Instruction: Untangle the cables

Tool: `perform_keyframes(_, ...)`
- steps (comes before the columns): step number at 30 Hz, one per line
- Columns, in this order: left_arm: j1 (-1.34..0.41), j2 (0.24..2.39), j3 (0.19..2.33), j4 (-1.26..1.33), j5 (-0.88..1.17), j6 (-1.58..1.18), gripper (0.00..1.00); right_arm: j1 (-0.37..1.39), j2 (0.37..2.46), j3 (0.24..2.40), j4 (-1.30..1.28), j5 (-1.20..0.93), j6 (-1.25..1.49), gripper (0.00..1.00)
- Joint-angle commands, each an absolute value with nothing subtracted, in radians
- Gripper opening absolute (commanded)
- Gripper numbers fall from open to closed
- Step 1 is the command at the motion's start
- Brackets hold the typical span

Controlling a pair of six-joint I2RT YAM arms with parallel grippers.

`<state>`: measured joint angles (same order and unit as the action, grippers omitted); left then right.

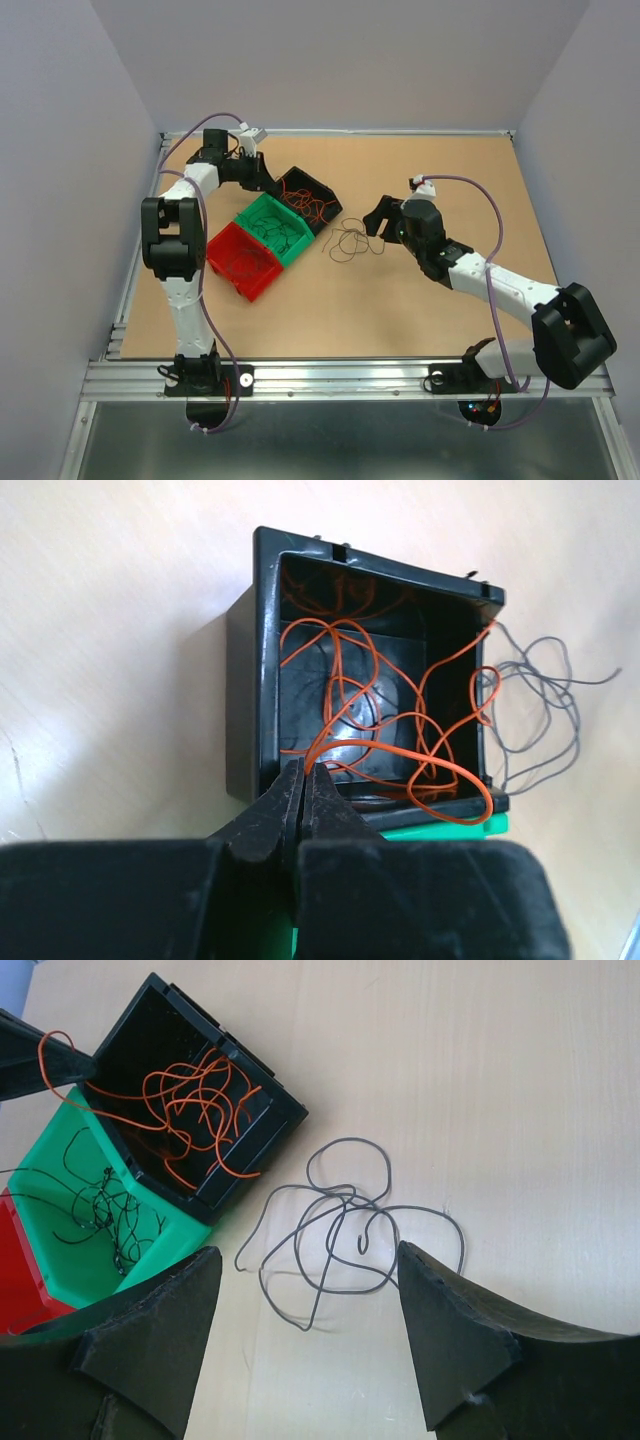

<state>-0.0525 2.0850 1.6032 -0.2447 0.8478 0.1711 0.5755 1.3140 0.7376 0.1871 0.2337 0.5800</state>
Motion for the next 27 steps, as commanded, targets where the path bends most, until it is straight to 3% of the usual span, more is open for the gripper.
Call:
perform_keyframes(1, -0.031, 2.054, 1.635, -0.236, 0.986, 0.147, 0.00, 0.575, 1.318, 0.761, 0.229, 0.222, 0.568, 0.76)
perform_keyframes(10, -0.023, 1.945, 1.598, -0.215, 1.035, 0.167, 0.00, 0.575, 1.328, 0.765, 0.229, 0.216, 0.568, 0.76)
perform_keyframes(20, -0.008, 2.049, 1.686, -0.316, 1.112, 0.189, 0.00, 0.575, 1.335, 0.769, 0.229, 0.209, 0.566, 0.76)
perform_keyframes(27, -0.008, 1.967, 1.678, -0.308, 1.101, 0.199, 0.00, 0.575, 1.345, 0.778, 0.230, 0.170, 0.552, 0.75)
